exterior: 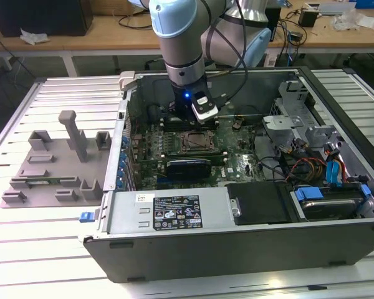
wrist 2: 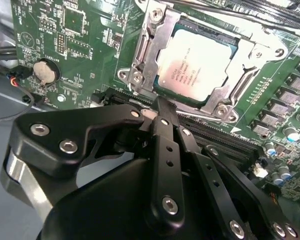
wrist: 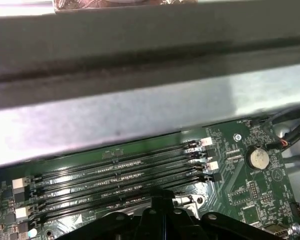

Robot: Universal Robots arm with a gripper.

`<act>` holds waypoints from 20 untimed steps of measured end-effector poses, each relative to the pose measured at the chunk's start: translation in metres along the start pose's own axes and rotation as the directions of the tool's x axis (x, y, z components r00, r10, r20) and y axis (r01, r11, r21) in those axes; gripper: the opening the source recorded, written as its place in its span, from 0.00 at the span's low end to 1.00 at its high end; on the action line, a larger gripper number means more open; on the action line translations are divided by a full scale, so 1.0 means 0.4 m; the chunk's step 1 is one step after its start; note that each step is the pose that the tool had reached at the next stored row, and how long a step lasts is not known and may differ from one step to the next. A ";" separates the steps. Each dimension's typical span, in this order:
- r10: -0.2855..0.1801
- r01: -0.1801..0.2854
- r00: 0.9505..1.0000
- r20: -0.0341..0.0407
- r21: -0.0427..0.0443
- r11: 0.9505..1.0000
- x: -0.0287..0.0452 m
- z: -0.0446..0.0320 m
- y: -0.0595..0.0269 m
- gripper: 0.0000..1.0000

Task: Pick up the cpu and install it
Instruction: 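Install the first cpu locking lever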

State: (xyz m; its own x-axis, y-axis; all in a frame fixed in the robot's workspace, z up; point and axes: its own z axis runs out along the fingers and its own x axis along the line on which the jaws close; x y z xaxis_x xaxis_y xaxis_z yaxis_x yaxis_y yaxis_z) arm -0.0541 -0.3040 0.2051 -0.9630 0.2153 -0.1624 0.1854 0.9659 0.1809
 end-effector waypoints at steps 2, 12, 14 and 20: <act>0.000 0.000 1.000 0.000 0.000 1.000 -0.001 -0.005 0.001 0.11; -0.002 0.002 1.000 0.016 -0.004 1.000 0.010 0.005 0.020 0.11; -0.003 0.003 1.000 0.022 -0.005 1.000 0.018 0.016 0.016 0.11; -0.003 0.003 1.000 0.024 -0.006 1.000 0.020 0.023 0.012 0.11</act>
State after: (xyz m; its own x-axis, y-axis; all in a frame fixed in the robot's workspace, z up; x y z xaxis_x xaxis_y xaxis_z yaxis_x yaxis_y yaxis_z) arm -0.0591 -0.2965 0.1959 -0.9585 0.2157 -0.1863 0.1812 0.9657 0.1857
